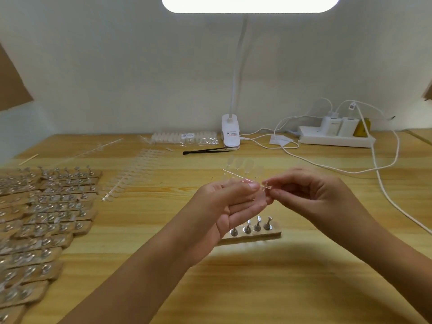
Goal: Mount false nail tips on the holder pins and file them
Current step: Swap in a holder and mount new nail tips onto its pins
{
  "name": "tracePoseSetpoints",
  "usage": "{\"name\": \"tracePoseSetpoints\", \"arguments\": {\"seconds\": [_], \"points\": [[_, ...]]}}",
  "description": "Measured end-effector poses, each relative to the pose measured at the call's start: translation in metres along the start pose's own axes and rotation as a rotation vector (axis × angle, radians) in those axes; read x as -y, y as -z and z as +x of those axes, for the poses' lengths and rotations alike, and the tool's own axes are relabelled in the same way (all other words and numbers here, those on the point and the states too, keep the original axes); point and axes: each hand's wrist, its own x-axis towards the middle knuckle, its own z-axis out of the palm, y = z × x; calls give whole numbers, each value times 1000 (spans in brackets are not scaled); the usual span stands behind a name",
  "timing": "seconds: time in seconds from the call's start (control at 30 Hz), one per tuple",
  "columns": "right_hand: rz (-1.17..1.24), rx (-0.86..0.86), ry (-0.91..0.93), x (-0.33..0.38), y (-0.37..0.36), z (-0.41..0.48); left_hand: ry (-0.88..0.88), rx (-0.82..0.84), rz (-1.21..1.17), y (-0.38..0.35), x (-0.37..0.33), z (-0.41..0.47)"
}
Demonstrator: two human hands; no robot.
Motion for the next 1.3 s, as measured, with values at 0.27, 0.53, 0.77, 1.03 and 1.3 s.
{"name": "tracePoseSetpoints", "arguments": {"seconds": [0.27, 0.53, 0.77, 1.03, 1.3], "points": [[-458, 86, 425, 2, -2, 6, 90, 48, -12, 17, -21, -4], [-394, 123, 349, 3, -31, 13, 98, -48, 36, 46, -20, -19], [-108, -25, 245, 5, -57, 13, 73, -66, -22, 56, -24, -25], [-206, -1, 223, -1, -61, 4, -16, -320, -72, 54, -20, -21], [-601, 112, 362, -11, -72, -4, -28, -388, -350, 60, -21, -18]]}}
